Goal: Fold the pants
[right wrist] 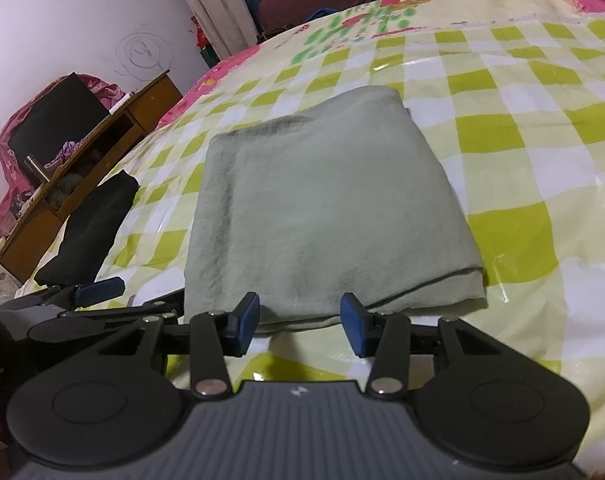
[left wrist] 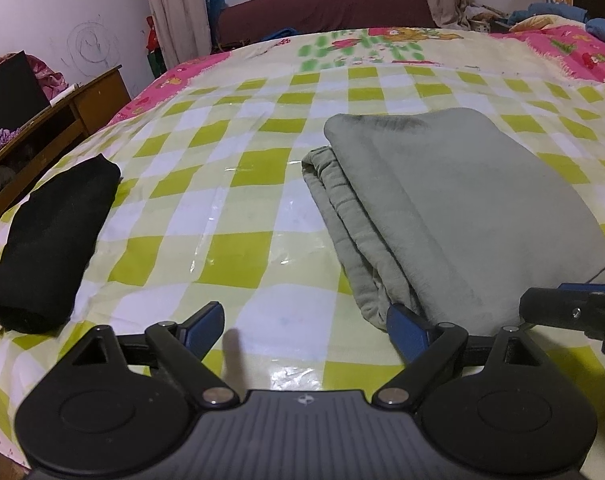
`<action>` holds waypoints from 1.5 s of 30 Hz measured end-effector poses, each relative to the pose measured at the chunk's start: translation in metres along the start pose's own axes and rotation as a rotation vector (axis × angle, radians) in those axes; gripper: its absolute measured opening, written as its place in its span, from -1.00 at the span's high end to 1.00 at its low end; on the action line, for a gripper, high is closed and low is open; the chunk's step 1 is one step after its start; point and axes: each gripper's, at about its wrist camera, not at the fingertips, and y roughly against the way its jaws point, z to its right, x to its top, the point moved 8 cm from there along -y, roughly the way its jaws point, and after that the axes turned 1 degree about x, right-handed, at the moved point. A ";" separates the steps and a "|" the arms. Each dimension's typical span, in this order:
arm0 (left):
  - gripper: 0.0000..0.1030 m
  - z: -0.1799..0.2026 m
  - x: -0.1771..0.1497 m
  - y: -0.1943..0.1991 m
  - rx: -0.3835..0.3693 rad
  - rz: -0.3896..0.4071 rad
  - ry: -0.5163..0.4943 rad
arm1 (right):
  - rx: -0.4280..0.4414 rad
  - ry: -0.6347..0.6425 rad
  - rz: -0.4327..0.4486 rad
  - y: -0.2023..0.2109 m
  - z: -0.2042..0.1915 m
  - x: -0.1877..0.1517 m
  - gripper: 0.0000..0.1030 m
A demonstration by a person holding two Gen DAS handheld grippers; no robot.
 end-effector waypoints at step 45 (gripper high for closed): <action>-1.00 -0.002 -0.001 0.016 -0.099 0.011 0.054 | -0.065 0.094 0.036 0.009 -0.008 0.001 0.01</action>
